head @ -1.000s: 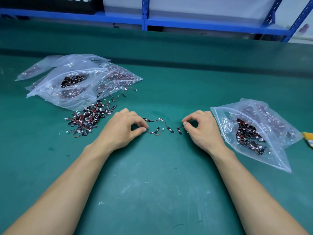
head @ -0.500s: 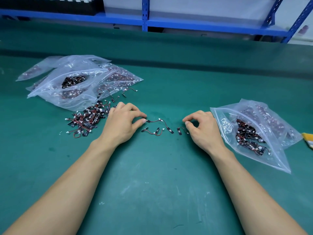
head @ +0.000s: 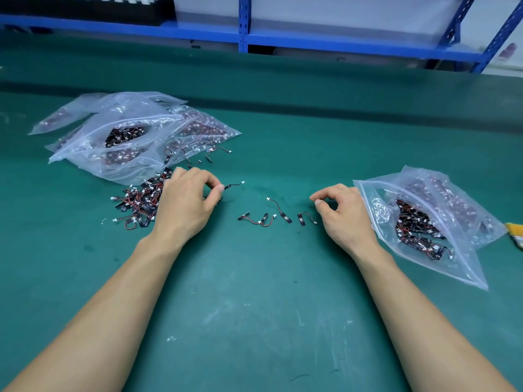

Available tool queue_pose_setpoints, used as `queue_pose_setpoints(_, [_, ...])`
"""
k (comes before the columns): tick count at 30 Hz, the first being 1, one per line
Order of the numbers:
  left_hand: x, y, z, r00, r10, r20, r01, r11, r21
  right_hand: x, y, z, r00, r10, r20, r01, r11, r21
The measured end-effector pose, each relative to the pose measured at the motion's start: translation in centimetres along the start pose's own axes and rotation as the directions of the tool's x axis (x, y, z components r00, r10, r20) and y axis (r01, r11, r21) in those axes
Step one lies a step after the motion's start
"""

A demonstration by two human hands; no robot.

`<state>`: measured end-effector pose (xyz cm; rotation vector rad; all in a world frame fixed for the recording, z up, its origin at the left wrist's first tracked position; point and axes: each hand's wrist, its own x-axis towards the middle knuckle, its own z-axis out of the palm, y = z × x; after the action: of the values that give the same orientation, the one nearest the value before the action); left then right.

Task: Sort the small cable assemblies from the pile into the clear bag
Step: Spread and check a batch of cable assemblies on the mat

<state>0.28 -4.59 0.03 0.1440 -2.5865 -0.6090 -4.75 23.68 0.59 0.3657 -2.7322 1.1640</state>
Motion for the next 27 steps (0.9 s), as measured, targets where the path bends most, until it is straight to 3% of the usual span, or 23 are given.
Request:
queue_pose_setpoints(8, [-0.8,0.4,-0.8,0.993,0.082,0.088,-0.074,0.993,-0.09,0.0,0.0,0.0,1.0,0.001,-0.006,-0.001,1.0,0.019])
queue_pose_setpoints(10, [-0.6,-0.1,-0.9,0.997,0.04,0.067,-0.037,0.998,-0.042,0.0,0.0,0.0,1.0,0.002,-0.009,-0.002,1.0,0.024])
queue_pose_setpoints(13, [-0.4,-0.9,-0.8,0.988,-0.029,0.149,0.016,0.996,0.092,0.0,0.0,0.0,1.0,0.004,-0.009,-0.004,1.0,0.027])
queue_pose_setpoints(16, [-0.4,-1.2,-0.9,0.982,-0.035,0.187,0.013,0.993,0.118,0.0,-0.1,0.0,1.0,0.005,-0.007,-0.005,1.0,0.026])
queue_pose_setpoints(23, [-0.1,-1.5,-1.4,0.992,-0.037,0.117,0.034,0.999,0.029,-0.1,-0.1,0.0,1.0,0.014,-0.006,-0.014,0.999,0.034])
queue_pose_setpoints(27, [-0.6,-0.9,-2.5,0.997,0.065,0.033,-0.058,0.982,-0.179,-0.1,-0.1,0.0,1.0,0.015,-0.008,-0.014,0.999,0.034])
